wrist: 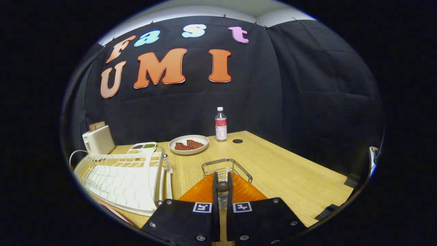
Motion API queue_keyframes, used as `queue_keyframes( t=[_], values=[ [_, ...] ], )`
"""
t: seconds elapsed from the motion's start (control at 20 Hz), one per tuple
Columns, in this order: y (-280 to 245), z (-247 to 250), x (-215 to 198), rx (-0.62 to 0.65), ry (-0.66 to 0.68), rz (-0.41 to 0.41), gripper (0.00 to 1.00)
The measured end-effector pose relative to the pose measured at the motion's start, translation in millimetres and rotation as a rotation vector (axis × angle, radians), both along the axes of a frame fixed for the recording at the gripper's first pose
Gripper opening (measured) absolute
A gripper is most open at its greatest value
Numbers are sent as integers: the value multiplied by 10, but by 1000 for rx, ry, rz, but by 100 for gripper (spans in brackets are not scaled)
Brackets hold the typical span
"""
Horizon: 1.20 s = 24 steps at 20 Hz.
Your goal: Take the plate from the dish rack, then take the spoon from the basket and place it into the plate.
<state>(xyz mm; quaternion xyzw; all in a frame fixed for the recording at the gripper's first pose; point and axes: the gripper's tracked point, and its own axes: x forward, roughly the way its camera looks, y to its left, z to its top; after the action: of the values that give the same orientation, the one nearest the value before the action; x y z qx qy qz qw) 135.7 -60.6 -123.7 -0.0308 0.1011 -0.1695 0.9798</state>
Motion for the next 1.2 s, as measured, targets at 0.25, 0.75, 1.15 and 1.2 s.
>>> queue_keyframes(
  t=[0.25, 0.75, 1.15, 1.2],
  values=[
    [-33, 151, 66, 79, -20, 5, 1],
    [236, 803, -245, 2, -98, 75, 1],
    [983, 1005, -959, -1, -111, 249, 1],
    [1078, 995, -1049, 2, -108, 271, 1]
  ],
)
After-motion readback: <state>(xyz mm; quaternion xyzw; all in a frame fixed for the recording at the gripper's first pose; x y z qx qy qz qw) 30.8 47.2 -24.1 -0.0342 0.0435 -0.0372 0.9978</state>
